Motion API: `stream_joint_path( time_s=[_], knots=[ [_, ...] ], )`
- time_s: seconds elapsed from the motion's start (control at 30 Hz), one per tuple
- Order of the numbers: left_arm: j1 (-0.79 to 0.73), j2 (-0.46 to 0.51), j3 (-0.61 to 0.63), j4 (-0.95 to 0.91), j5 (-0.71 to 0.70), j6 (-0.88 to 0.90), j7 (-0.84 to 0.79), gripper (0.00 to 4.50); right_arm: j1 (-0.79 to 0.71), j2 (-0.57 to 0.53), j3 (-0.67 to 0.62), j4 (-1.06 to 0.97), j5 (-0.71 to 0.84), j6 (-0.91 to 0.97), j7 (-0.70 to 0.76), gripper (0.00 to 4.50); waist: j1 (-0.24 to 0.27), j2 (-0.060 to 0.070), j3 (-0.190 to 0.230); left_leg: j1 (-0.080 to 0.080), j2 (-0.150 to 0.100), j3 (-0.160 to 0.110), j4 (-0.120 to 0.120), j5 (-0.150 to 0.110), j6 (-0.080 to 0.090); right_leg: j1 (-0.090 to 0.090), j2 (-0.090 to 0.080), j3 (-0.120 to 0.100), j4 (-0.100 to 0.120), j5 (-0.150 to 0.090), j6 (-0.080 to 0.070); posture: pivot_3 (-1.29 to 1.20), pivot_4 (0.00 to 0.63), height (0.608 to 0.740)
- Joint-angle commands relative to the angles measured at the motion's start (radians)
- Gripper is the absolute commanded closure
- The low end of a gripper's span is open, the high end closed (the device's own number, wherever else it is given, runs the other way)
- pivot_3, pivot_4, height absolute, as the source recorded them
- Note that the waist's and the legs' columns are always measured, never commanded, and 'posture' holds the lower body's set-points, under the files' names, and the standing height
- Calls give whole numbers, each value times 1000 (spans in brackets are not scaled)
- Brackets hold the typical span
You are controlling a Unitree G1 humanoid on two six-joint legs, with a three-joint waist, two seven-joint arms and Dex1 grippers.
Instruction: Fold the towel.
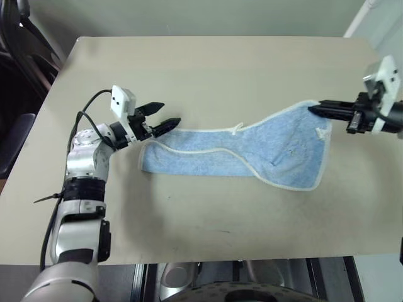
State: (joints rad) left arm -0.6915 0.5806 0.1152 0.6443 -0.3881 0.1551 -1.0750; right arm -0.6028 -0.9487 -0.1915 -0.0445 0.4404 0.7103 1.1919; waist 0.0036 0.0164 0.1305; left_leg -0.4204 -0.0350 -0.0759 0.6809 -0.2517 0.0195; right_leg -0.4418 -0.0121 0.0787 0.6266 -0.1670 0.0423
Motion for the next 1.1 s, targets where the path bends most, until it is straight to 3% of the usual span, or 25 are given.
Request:
stream_joint_path(
  time_s=[0.03,0.2,0.4,1.1],
  knots=[
    [-54,43,18,117,20,-50,-82,0,-39,-44,-62,-68,58,32,-19,4454,0,0,0,0,0,0,0,0,0,0,0,0,0,0,0,0,150,733],
    [-111,48,23,271,54,-87,-93,0,-99,-93,-108,-106,129,75,-28,4454,2,0,0,-1,0,0,0,0,1,0,0,0,0,-1,2,0,150,733],
    [-165,31,59,379,32,25,-107,0,-171,-120,-114,-121,193,112,-46,4454,4,0,0,-4,0,0,1,0,2,-3,0,-1,0,-2,3,0,150,733],
    [-163,14,12,380,67,250,-275,0,-338,-181,-105,-150,332,184,-59,4454,4,0,0,-10,-2,1,3,2,3,-8,-1,0,1,-5,8,0,150,733]
  ],
)
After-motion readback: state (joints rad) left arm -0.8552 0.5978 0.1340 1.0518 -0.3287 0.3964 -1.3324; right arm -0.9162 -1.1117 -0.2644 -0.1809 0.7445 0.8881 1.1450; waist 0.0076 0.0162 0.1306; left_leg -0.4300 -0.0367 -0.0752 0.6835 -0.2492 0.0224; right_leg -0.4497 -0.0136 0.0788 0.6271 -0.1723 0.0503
